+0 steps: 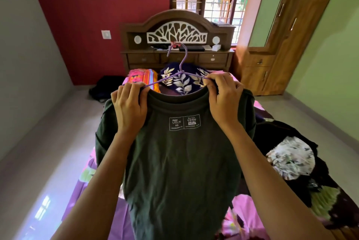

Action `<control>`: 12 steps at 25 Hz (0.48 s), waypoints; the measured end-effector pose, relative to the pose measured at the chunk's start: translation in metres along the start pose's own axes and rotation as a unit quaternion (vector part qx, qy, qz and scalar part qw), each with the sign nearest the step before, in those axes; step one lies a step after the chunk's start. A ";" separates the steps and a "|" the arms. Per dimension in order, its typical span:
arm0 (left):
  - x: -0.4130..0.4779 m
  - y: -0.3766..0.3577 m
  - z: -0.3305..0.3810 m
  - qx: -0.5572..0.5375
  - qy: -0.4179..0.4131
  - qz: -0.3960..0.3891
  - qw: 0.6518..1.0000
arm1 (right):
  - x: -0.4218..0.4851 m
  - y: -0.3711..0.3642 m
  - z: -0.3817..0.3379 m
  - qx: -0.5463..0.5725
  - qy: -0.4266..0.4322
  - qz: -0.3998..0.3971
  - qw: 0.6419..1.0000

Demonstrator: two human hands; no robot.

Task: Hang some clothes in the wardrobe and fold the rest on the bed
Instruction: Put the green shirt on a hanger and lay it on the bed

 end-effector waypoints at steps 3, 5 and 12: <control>0.001 -0.034 -0.040 -0.010 0.002 -0.026 1.000 | -0.001 -0.046 0.009 -0.028 -0.013 -0.012 0.999; -0.001 -0.059 -0.062 -0.026 0.007 -0.056 0.998 | -0.007 -0.075 0.022 -0.036 -0.040 -0.035 0.998; -0.029 -0.151 -0.119 -0.070 0.035 -0.196 0.978 | -0.036 -0.155 0.086 -0.021 -0.147 -0.145 0.978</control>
Point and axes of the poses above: each hand's wrist, its own x-axis towards the middle knuckle, its own y-axis out of the back of the hand, z = x × y, the point moved 4 cm from there along x, towards the middle knuckle
